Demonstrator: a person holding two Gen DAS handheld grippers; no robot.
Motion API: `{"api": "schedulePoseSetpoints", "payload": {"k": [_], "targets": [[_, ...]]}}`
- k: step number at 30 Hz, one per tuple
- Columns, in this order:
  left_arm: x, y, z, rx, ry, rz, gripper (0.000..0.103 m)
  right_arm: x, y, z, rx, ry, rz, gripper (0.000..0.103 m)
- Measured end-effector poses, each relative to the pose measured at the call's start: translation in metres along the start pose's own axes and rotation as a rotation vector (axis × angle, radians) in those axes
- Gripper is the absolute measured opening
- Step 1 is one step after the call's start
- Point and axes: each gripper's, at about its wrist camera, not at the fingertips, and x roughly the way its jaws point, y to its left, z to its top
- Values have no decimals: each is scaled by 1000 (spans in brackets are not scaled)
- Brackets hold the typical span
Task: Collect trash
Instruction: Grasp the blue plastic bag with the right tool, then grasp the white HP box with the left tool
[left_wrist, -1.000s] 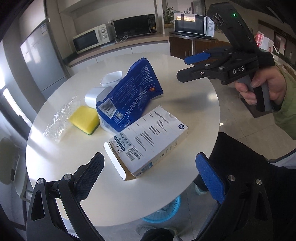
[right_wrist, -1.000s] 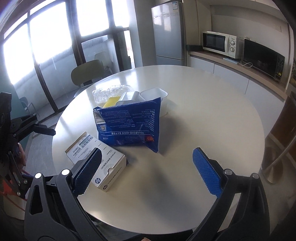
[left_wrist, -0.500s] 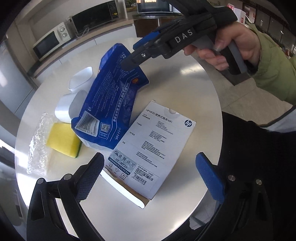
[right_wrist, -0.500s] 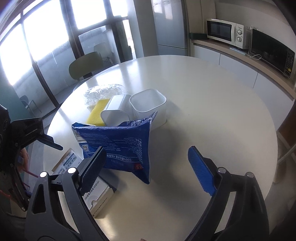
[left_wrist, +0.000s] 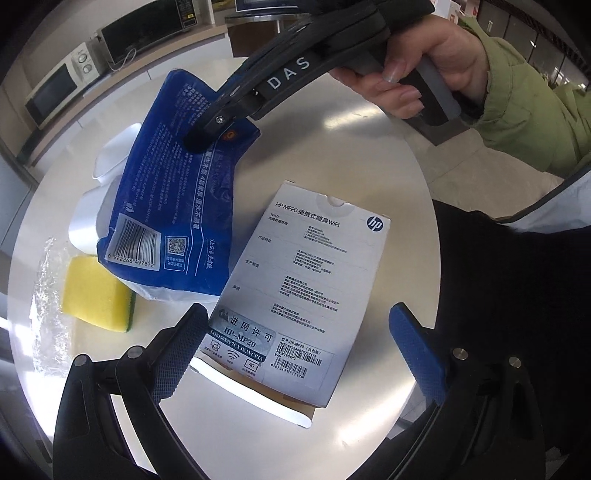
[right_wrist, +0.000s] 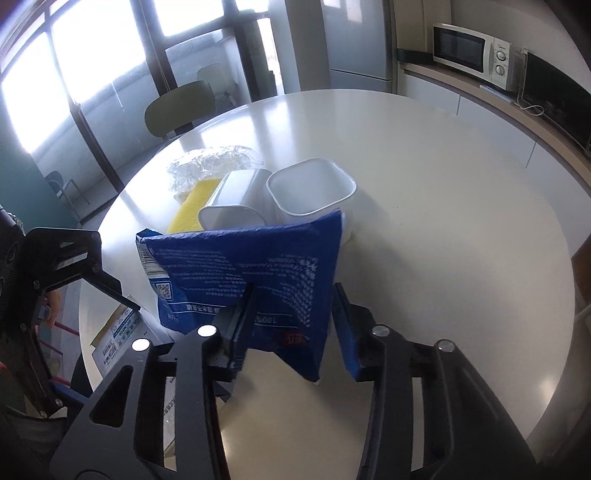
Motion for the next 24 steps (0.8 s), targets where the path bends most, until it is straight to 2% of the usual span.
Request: {"api": "schedulePoseSetpoints", "payload": {"k": [2,4,9,16,22,24], "targets": [[4,-4,-1,31,20,28,95,2,1,0,-2,1,12,21],[5,-9,-1,57,29,50,97,2,4,-2,-8,-1,16,17],[4,-3,1,10,13,22,97,0,6,-6,-14,-5,15,4],[6,11,2,-34,42,12,97,-6,6,-14,-23,-18,6,1],[7,3,0,-23,57,-17,97,-19,5,-16,-35,-46,-16,1],[11,3,1,-18,74,-32,92,-22,4,-16,-36,-51,-29,1]]}}
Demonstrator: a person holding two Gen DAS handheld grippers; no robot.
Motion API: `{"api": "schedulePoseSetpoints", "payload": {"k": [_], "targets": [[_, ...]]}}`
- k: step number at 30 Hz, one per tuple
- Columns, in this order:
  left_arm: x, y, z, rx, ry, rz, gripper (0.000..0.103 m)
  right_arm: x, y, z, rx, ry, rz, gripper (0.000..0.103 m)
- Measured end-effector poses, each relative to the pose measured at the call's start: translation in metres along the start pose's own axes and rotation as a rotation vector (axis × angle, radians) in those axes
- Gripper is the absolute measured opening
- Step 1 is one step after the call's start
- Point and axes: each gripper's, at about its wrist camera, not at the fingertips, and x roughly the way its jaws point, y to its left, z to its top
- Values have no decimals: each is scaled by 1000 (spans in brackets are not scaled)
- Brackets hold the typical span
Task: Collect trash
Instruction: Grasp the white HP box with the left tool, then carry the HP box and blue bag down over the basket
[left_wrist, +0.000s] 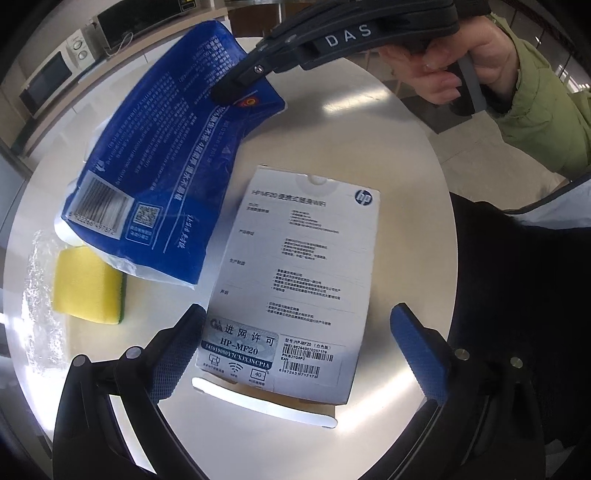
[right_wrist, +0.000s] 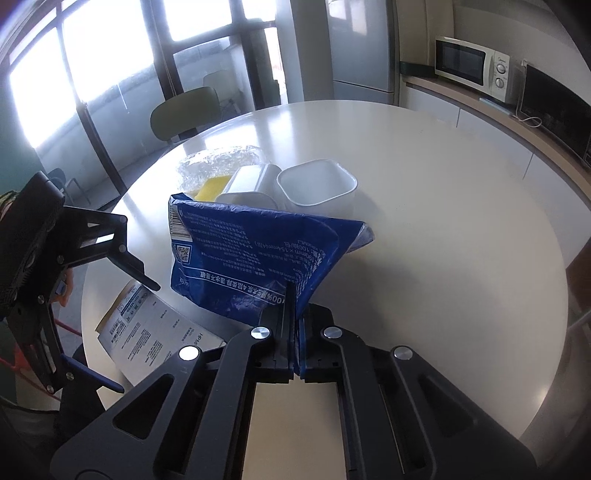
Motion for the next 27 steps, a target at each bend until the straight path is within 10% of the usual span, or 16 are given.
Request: {"api": "schedulePoseSetpoints", "payload": {"k": [3,27], "targets": [[3,-2,3,-7,15,8,76,-4,-2,-3,1,-6,-17,1],[-36,-22,-65,-601,-37,316,75,-30,16,-35,35,-92,-59,0]]}}
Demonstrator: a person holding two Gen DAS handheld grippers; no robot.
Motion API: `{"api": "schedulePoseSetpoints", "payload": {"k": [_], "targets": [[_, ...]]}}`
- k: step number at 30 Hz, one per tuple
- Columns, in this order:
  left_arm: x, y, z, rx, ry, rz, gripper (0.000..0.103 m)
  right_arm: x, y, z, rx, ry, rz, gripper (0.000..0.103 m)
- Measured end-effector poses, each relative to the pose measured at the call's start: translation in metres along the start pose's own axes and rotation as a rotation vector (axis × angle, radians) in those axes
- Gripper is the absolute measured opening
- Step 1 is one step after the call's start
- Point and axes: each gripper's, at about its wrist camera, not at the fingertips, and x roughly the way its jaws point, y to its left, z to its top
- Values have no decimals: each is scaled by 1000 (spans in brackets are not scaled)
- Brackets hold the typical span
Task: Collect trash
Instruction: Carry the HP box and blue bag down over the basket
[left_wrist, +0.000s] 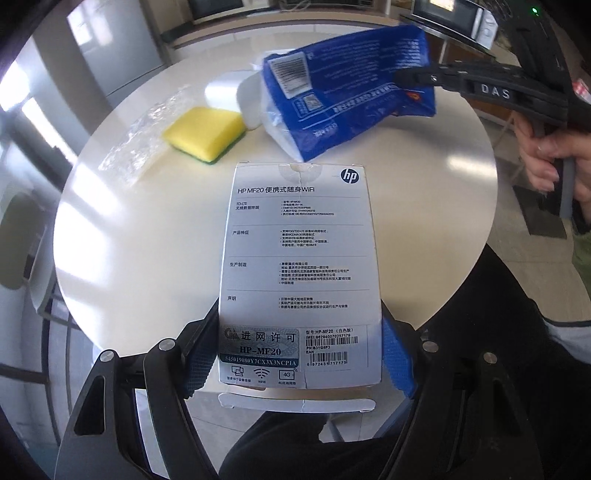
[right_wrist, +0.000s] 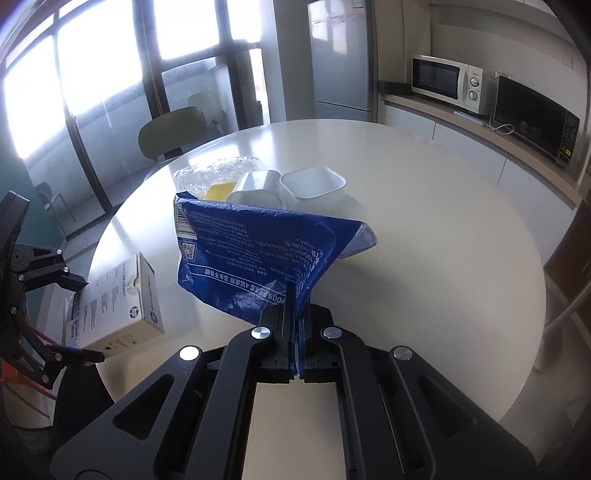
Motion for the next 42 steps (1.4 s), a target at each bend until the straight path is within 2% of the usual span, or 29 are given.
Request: {"api": "schedulePoseSetpoints", "payload": {"k": [4,6,9,14,18,23,33,42], "targets": [[-9,9,-10,-113,-23,41,75,-5,4,-12,16,-5,9,0],[-17,15,-15,-182,-60,80,75,-10,7,-17,22,-10,9,0],[-31,16,-19,-234,-95,96,75,-23,14,-23,14,-27,12,0],[-44,2,-41,-274,-125,86,75,-50,28,-37,12,-57,17,0],[-55,-4,-57,-301,-157,144,75,-73,36,-50,15,-81,19,0],[-71,-8,-79,-312,-182,172,75,-88,45,-68,-10,-80,10,0],[-81,-23,-121,-369,-215,129,75,-117,65,-101,-27,-75,60,0],[-70,-37,-182,-493,-198,87,75,-146,96,-141,-73,-60,102,0]]}}
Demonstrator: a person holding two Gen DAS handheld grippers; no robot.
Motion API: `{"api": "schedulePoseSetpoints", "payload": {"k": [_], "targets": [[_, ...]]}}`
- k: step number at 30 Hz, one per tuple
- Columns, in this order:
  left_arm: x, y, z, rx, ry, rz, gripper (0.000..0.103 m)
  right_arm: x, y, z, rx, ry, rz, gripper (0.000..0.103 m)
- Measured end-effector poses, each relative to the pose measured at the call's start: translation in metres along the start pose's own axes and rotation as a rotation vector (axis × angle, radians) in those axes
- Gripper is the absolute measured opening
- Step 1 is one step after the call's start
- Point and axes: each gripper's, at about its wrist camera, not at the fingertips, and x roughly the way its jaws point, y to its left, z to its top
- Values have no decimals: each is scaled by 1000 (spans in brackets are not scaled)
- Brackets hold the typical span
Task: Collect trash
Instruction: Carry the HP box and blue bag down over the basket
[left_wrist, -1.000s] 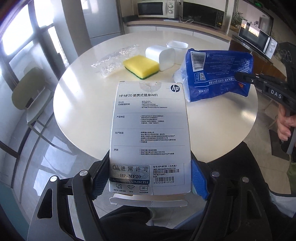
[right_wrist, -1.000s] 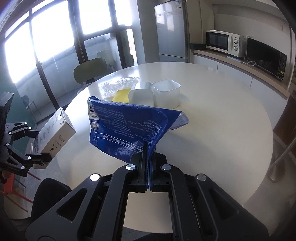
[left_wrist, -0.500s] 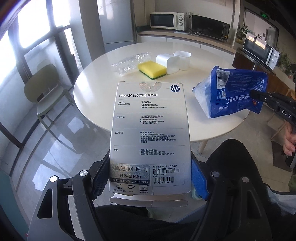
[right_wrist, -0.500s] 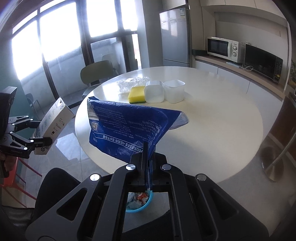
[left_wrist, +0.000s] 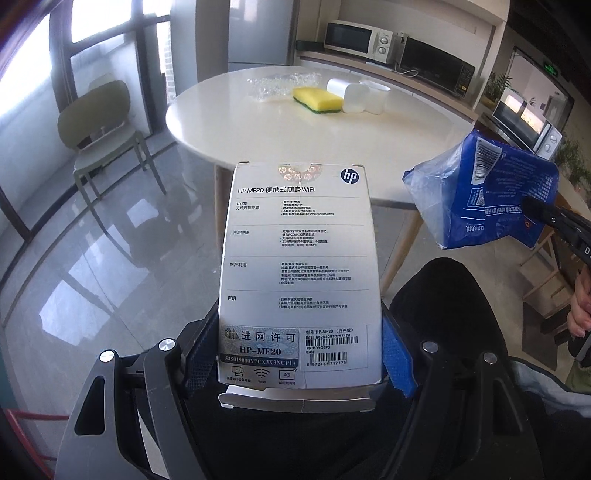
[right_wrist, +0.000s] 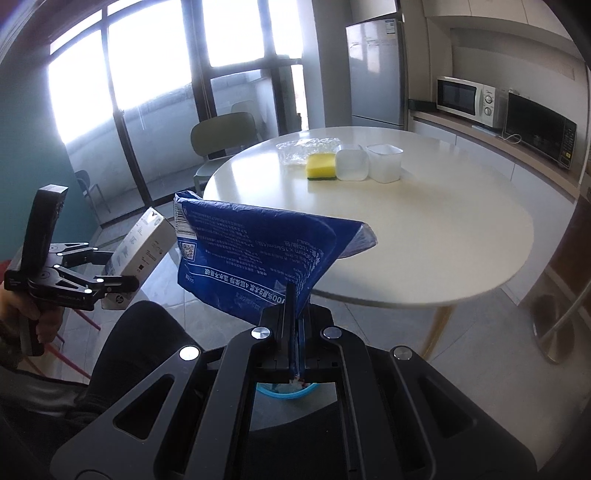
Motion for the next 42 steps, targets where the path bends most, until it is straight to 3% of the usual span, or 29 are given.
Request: {"api": "schedulePoseSetpoints", "payload": {"k": [5,16,21,32,42], "targets": [[4,0,-25,-10,14,21,75,10,5,-22,13,48,15,0],[54,6,-60,-51,79,49,75,89,4,-81,71,230,11,1],[72,14,-66,-100,100,41,75,117,-3,-103,108,269,-24,1],[130,8,-68,-104,176,41,75,178,-14,-121,146,355,-52,1],[160,8,-59,-108,195,46,75,234,-19,-121,183,428,-48,1]]}}
